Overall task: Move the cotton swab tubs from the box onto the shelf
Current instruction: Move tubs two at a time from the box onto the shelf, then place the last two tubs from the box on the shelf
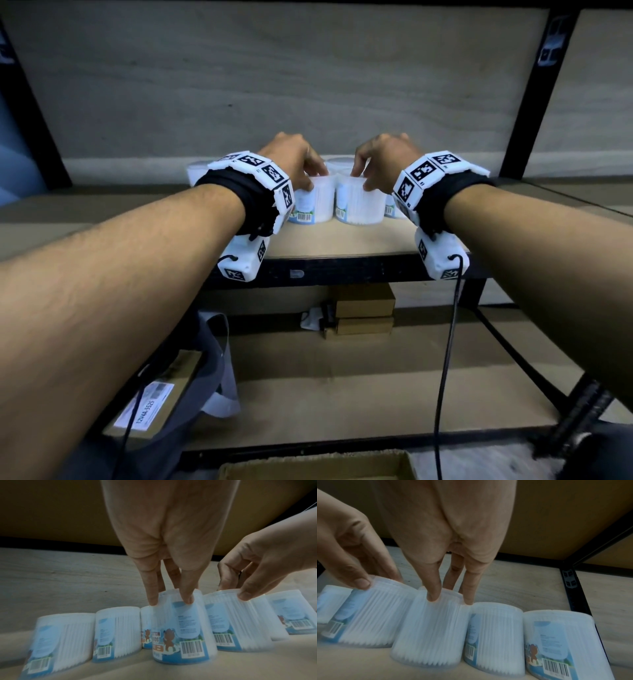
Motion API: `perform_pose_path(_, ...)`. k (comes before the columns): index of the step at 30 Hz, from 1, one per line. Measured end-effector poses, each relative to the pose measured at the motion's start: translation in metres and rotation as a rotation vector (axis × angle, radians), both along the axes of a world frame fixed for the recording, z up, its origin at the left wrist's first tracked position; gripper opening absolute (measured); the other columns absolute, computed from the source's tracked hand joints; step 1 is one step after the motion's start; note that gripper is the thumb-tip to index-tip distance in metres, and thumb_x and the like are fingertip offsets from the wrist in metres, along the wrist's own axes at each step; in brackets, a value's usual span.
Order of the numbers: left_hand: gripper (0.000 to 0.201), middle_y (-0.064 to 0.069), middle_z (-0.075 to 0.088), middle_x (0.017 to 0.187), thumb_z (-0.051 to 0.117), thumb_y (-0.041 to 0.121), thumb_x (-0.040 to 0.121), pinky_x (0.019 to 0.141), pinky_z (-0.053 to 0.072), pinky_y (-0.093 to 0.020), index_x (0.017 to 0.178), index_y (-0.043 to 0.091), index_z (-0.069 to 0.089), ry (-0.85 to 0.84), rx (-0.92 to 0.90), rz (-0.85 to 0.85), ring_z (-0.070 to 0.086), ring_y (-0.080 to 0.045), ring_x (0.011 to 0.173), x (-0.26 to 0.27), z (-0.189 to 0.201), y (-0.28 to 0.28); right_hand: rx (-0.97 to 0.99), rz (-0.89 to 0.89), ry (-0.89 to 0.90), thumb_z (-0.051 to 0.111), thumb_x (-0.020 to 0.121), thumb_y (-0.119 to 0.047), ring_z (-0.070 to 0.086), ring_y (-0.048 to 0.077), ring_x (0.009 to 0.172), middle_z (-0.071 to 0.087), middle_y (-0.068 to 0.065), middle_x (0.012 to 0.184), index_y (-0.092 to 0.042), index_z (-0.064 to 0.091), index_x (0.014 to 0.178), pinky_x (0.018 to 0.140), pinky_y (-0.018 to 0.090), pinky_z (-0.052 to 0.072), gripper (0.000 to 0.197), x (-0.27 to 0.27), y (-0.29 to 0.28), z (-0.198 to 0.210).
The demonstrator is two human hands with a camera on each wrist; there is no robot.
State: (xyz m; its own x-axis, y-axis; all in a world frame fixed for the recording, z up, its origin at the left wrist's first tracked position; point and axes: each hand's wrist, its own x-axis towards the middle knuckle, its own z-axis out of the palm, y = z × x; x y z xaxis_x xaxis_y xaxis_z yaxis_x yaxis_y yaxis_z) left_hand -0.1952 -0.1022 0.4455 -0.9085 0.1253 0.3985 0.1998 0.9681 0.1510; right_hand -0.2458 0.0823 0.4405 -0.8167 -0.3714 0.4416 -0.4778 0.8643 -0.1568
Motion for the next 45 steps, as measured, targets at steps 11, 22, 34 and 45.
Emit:
perform_pose_path(11, 0.046, 0.003, 0.067, 0.125, 0.071, 0.007, 0.084, 0.097, 0.039, -0.017, 0.126, 0.025, 0.067, 0.01, -0.022, 0.026, 0.062, -0.013, 0.115, -0.002, -0.003, 0.001, -0.002, -0.014, -0.002, 0.062, 0.08, 0.0, 0.066, 0.023, 0.1, 0.071, 0.0, 0.107, -0.037, 0.065, 0.082, 0.091, 0.033, 0.054, 0.037, 0.007, -0.001, -0.004)
perform_pose_path(22, 0.076, 0.002, 0.034, 0.155, 0.069, 0.042, 0.084, 0.116, 0.025, -0.029, 0.15, 0.022, 0.037, -0.076, -0.18, 0.043, 0.028, -0.016, 0.144, 0.045, -0.027, 0.015, 0.104, -0.043, -0.078, 0.062, 0.09, -0.015, 0.047, 0.024, 0.129, 0.053, 0.007, 0.14, -0.026, 0.041, 0.146, 0.086, 0.026, 0.041, 0.061, 0.069, 0.021, -0.022)
perform_pose_path(34, 0.047, 0.003, 0.059, 0.127, 0.07, 0.04, 0.084, 0.096, 0.046, -0.03, 0.129, 0.029, 0.06, -0.173, -0.122, 0.015, 0.056, -0.018, 0.114, 0.143, -0.057, 0.024, 0.064, -0.001, -0.151, 0.07, 0.087, -0.028, 0.053, 0.021, 0.121, 0.058, 0.003, 0.133, -0.027, 0.054, 0.133, 0.087, 0.027, 0.042, 0.049, 0.162, 0.03, -0.054)
perform_pose_path(45, 0.044, 0.004, 0.068, 0.117, 0.073, 0.042, 0.081, 0.097, 0.048, -0.03, 0.12, 0.024, 0.065, -0.441, -0.095, 0.039, 0.062, -0.018, 0.109, 0.2, -0.18, 0.014, 0.072, 0.052, -0.35, 0.072, 0.085, -0.026, 0.058, 0.022, 0.116, 0.064, 0.002, 0.123, -0.02, 0.061, 0.122, 0.088, 0.023, 0.041, 0.039, 0.211, 0.022, -0.166)
